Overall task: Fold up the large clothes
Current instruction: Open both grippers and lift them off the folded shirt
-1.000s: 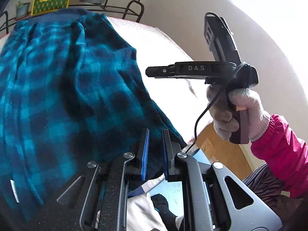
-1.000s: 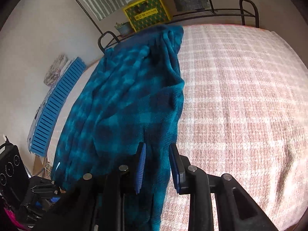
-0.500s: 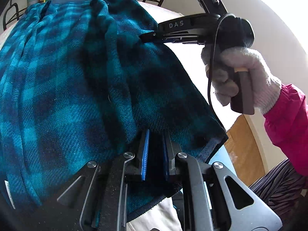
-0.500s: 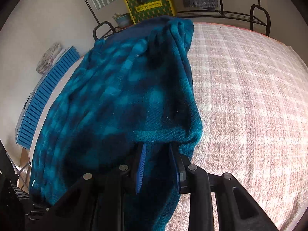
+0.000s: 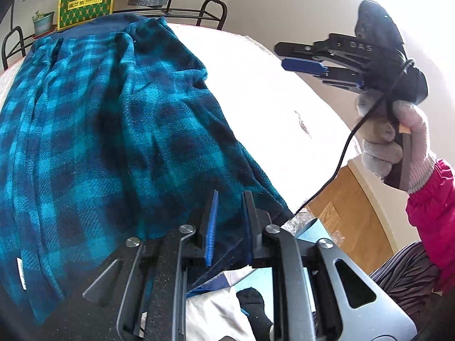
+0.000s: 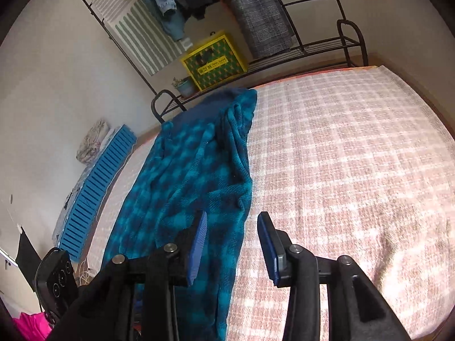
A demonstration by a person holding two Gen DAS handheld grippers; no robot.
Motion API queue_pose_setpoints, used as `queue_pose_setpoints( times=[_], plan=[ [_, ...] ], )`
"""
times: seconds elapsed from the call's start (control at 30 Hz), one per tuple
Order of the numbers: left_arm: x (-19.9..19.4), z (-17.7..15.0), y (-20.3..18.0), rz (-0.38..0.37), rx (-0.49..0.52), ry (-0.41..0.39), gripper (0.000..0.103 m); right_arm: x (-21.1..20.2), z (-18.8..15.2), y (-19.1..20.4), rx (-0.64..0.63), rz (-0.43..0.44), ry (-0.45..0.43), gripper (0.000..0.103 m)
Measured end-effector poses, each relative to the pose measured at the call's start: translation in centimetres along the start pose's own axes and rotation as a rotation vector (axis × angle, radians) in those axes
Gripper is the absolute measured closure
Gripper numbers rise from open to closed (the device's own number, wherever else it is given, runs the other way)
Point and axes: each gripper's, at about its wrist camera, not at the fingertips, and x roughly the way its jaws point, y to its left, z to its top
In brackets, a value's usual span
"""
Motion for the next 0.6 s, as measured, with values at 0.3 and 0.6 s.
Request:
queue_pose_setpoints(
  times=[0.3,0.6],
  plan=[
    [5.2,0.2,-5.1,0.044,0.066,0.090,0.052,-4.2,-2.2,-6.8,0.201,-0.054,-0.069,0.062],
    [8.2,-0.6,-7.8,0.194,0.175,0.122,0.041,-2.6,-1.5,-6.8,0.220,-0.008,-0.053,0.062]
  ],
)
